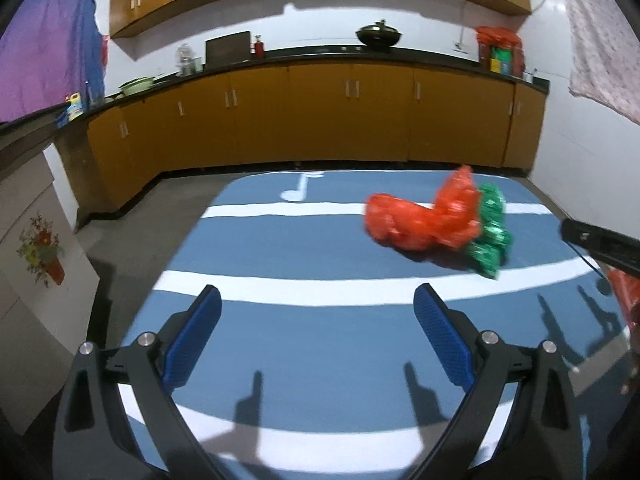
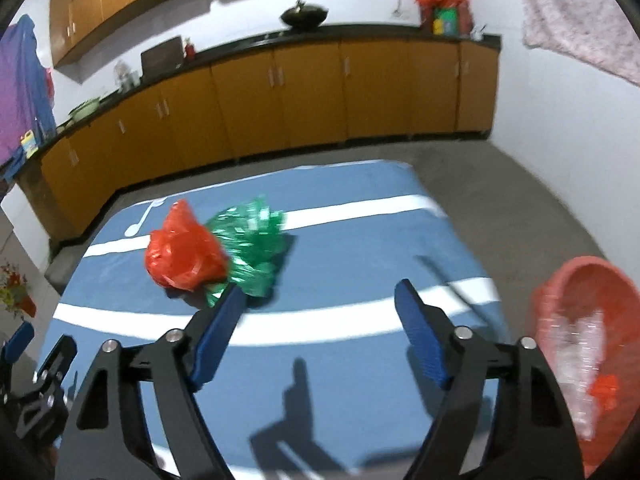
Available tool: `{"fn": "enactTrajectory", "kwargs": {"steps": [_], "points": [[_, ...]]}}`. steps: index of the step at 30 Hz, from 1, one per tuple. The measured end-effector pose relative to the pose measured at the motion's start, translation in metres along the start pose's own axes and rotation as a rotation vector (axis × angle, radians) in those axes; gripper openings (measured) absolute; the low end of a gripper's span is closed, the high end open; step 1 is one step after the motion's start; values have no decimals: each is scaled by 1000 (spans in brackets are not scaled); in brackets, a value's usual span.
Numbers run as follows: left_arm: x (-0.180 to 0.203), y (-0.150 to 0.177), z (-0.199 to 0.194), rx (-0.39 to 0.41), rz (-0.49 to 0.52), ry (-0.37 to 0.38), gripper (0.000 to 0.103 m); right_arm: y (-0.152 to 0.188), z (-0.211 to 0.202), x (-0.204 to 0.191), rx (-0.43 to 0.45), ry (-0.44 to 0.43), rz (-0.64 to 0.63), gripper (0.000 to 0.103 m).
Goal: Collect trash
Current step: 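Grasp the green bag with the right tool while the left tool grasps a red bag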
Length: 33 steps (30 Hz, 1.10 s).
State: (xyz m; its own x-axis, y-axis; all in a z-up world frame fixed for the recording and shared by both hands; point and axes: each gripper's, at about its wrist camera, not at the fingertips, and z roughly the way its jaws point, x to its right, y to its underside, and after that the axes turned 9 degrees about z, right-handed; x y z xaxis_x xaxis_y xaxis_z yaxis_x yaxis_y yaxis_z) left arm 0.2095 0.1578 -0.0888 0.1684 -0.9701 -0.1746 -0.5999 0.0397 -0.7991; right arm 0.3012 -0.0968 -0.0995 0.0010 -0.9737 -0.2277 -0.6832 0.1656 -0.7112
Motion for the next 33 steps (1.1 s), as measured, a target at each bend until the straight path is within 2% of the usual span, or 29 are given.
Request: {"fn": "enactTrajectory", "kwargs": {"steps": [4, 9, 11, 13, 15, 17, 24, 28, 33], "points": [[-16, -3, 11, 8, -19, -13, 95, -6, 27, -20, -32, -1, -16, 72], [-23, -9, 26, -3, -43, 13, 95, -3, 54, -30, -103, 23, -63, 61], [-23, -13, 32, -4, -45, 23, 95, -1, 60, -28, -124, 27, -66, 56], [-21, -17, 36, 4, -41, 32, 95, 1, 65, -26, -148, 26, -71, 41], [-16, -23, 39, 11, -35, 44, 96, 2, 63, -21, -150, 23, -70, 38], [-9, -30, 42, 23, -33, 65, 98, 3, 57, -14, -140, 27, -63, 37], [25, -56, 62, 34, 10, 137, 99, 12, 30, 28, -112, 54, 3, 35], [43, -76, 64, 63, -5, 208, 99, 15, 19, 46, -108, 57, 33, 35], [81, -95, 72, 74, 87, 212, 99, 18, 17, 53, -117, 59, 39, 35]]}}
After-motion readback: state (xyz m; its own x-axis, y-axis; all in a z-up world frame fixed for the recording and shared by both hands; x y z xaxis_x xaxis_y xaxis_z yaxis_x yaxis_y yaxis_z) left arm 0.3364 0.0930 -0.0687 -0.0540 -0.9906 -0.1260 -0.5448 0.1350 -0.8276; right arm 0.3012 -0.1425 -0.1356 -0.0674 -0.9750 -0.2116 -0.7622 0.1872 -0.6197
